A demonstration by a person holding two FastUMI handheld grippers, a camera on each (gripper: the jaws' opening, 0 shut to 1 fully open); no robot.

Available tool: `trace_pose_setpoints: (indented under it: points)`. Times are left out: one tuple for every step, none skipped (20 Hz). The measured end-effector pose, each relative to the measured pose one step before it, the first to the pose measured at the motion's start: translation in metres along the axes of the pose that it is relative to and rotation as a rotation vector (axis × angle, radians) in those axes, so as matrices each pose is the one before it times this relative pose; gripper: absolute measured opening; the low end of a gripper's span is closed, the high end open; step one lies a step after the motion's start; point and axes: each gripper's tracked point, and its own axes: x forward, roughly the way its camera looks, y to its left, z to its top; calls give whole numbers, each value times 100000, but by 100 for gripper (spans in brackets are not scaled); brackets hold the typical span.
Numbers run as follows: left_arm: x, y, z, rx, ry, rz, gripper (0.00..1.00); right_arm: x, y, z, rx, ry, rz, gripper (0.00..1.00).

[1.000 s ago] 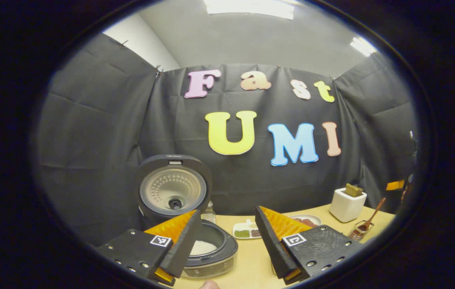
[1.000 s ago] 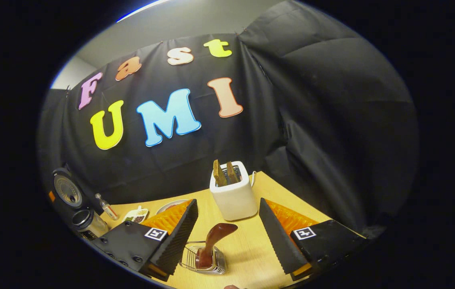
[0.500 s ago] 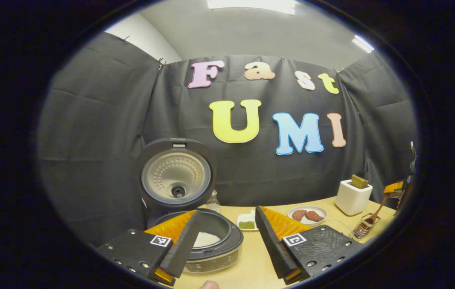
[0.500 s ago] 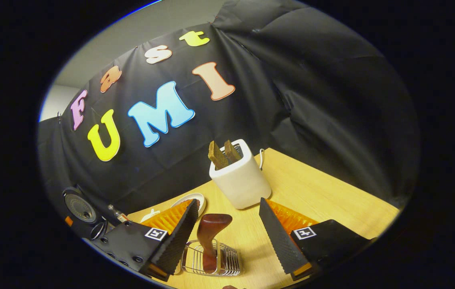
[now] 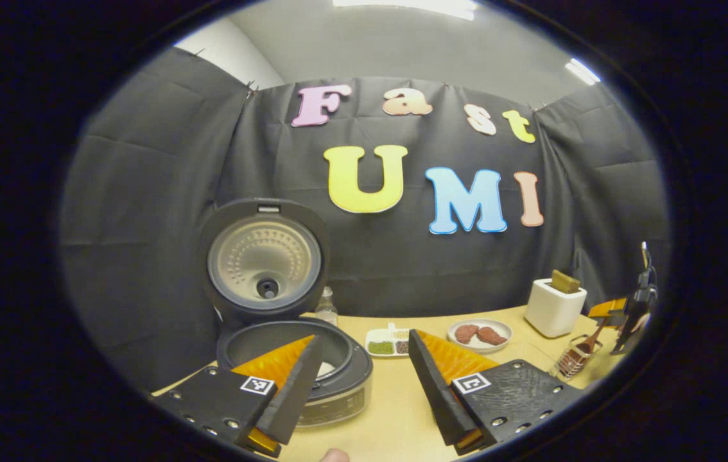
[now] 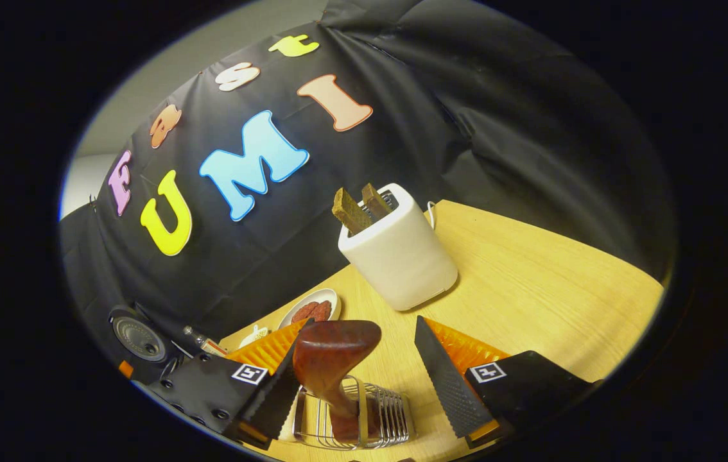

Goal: Close the left gripper, press the button to open the rice cooker; take a wooden spoon from the chopstick holder with the right hand, scoop a spoonful of rice and pour it into the rice cooker, then put the wooden spoon back into the chopstick holder.

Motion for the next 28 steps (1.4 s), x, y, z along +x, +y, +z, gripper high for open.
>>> trace_pose_setpoints:
  points:
    - [168,425,-205,-2169,909,239,84,-109,179,-183,900,682,679,98]
    - [346,538,-265,-1102,529,607,85,269,86,-9,574,359,239,95]
    - [85,538,-102,-238,193,858,85,300,18,-183,218,194,78,95]
    - [55,345,-58,52,114,562,84,217,105,102,522,99,372,93]
    - [16,127,-222,86,226,183,84,54,260,-41,1138,248,466,80]
    - [-62,93,-114,-24,138,-56,84,-26,486,35,1644,409,1886,78]
    - [10,98,69,-43,56,-111,84,78,598,-109,1971,757,2056,72]
    - [29,164,-66,39,47,-36,84,146,537,-69,1986,967,1068,51]
    - [-74,177,-98,196,-16,74,84,75,279,-193,632,179,-289,42]
    - [100,-81,-190,159,-129,-169,84,260,-265,291,-2451,-1360,-1741,28]
    - [-14,90,-87,-95,-134,-190,84,-152,82,-143,-2292,-277,-534,31]
    - [-37,55,-170,-184,-56,-348,84,197,74,-172,-1238,-370,-1162,27]
    - [-53,84,-177,-212,164,-350,84,21,-79,318,-1051,-396,-1095,25]
    - [145,14,-444,-210,363,-365,86,-374,228,-63,-1111,254,-356,24]
    - [59,118,-349,-381,289,-418,85,-122,158,-118,-1461,-77,-1008,24]
    - [84,16,-432,-407,343,-438,84,-209,143,422,-1811,-1274,-1039,24]
    - [123,95,-438,-362,464,-372,85,-385,205,528,-1576,-1172,-1034,24]
    - [38,102,-507,-342,453,-489,85,-337,332,551,-636,-982,-42,24]
    - [56,100,-439,-525,579,-528,84,-342,538,586,-712,-1525,-38,24]
    - [19,54,-418,-675,429,-606,85,-360,393,817,-1023,-1833,-331,24]
    - [70,177,-312,-981,400,-356,85,-367,441,705,-1225,-1757,-462,24]
    - [183,255,-309,-1261,288,-386,84,-299,406,767,-1371,-1824,-682,24]
    - [22,270,-217,-1467,102,-390,84,-275,514,662,-1524,-1837,-492,24]
    - [552,-2,-120,-1438,-177,-198,84,-270,645,838,-1369,-1588,4,24]
    - [-115,451,-11,-1088,-315,170,84,-389,815,739,-1138,-1711,416,24]
    - [-78,410,-52,-852,-359,367,84,-309,919,769,-1057,-1539,825,24]
    - [-169,358,11,-675,-393,219,84,-313,1016,628,-1032,-1450,921,24]
    - [-229,265,34,-515,-415,62,84,-154,1051,528,-1264,-956,1373,24]
